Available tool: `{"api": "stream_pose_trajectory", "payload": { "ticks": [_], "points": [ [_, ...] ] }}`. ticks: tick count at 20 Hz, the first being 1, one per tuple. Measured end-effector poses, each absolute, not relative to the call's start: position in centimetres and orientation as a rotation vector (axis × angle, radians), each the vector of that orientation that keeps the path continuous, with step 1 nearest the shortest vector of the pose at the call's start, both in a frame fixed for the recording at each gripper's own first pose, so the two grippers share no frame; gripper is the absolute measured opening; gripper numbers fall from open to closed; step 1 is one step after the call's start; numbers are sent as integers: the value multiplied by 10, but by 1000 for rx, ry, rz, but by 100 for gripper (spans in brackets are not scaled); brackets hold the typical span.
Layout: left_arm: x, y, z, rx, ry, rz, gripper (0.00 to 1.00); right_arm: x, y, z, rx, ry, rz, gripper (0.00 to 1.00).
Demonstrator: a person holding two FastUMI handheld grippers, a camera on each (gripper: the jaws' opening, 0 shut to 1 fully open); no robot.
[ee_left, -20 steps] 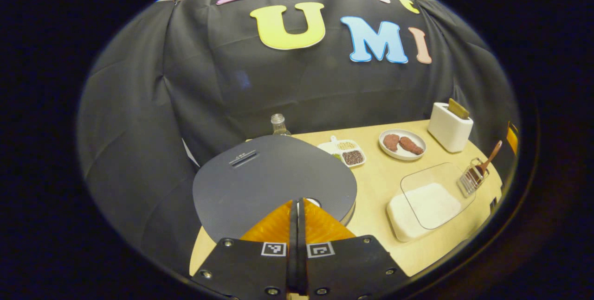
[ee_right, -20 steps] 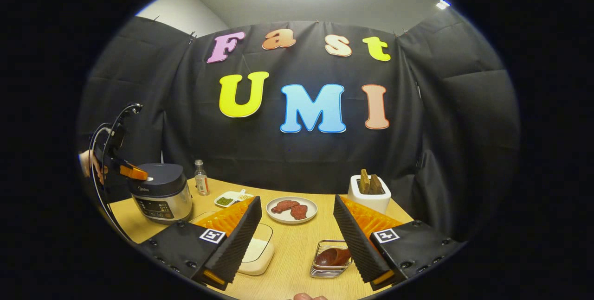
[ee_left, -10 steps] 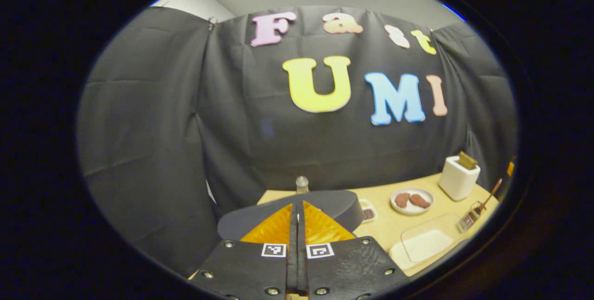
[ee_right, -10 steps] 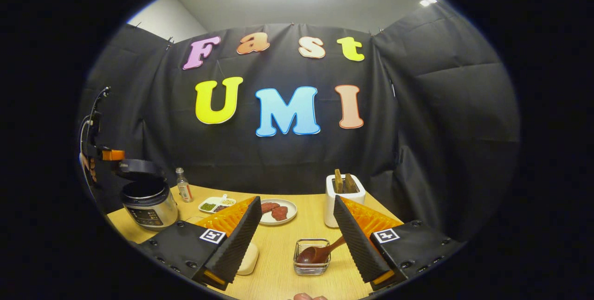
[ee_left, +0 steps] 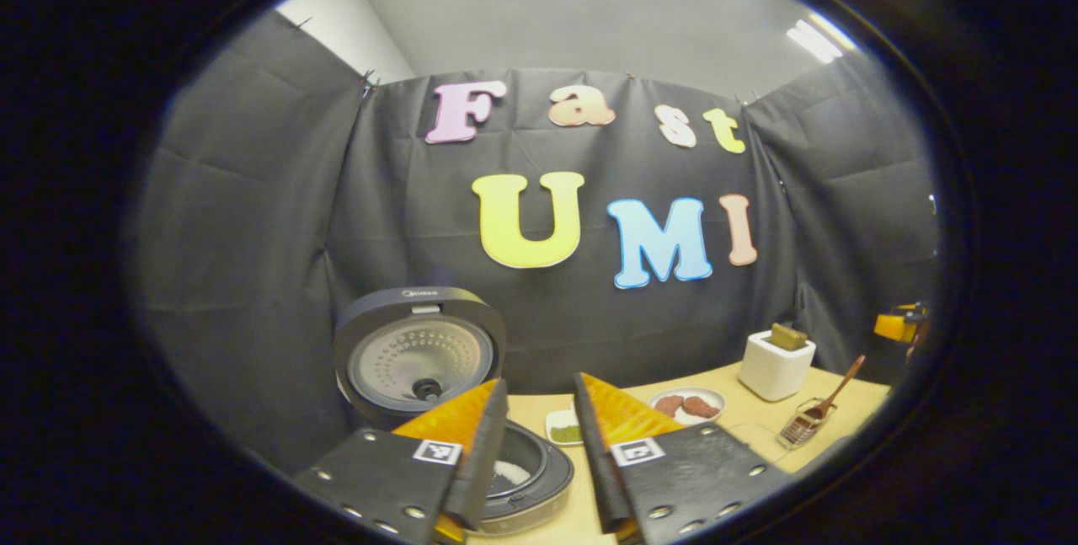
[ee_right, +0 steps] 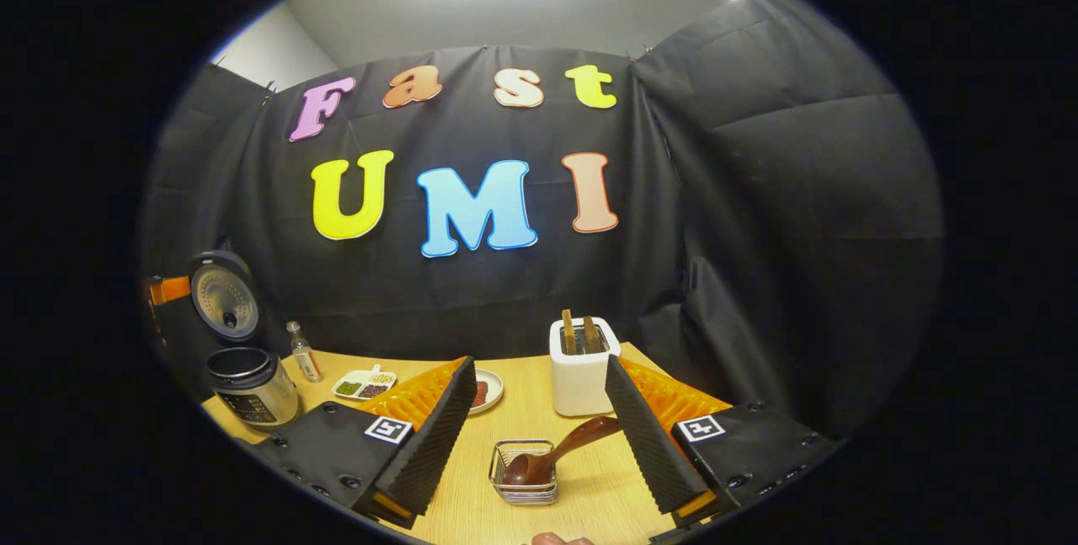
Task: Close the left gripper, press the button to open the rice cooker; take a wooden spoon from the chopstick holder with the right hand, scoop a spoonful of rice and pour it into the rice cooker, then put the wooden spoon back into the chopstick holder.
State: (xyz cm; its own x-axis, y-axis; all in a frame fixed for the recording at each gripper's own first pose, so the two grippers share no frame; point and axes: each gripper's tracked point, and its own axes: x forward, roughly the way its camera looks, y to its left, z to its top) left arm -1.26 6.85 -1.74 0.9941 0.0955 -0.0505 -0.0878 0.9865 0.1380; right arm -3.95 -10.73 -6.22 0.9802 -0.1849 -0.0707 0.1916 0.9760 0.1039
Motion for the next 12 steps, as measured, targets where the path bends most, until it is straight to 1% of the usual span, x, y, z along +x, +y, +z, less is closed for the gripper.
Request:
{"api": "stream_pose_trajectory", "payload": {
  "ticks": [3, 6, 9, 12],
  "points": [
    [-21, 53, -15, 213, 40, 101, 92, -35, -125, -65, 157, 68, -222, 98],
    [-25, 30, -26, 215, 48, 67, 92, -34, -139, -67, 168, 65, -243, 98],
    [-22, 6, -33, 157, 57, 6, 92, -33, -153, -80, 186, 81, -267, 98],
    [-14, -3, -43, 120, 66, -18, 92, -33, -172, -98, 216, 100, -305, 98]
  ]
}}
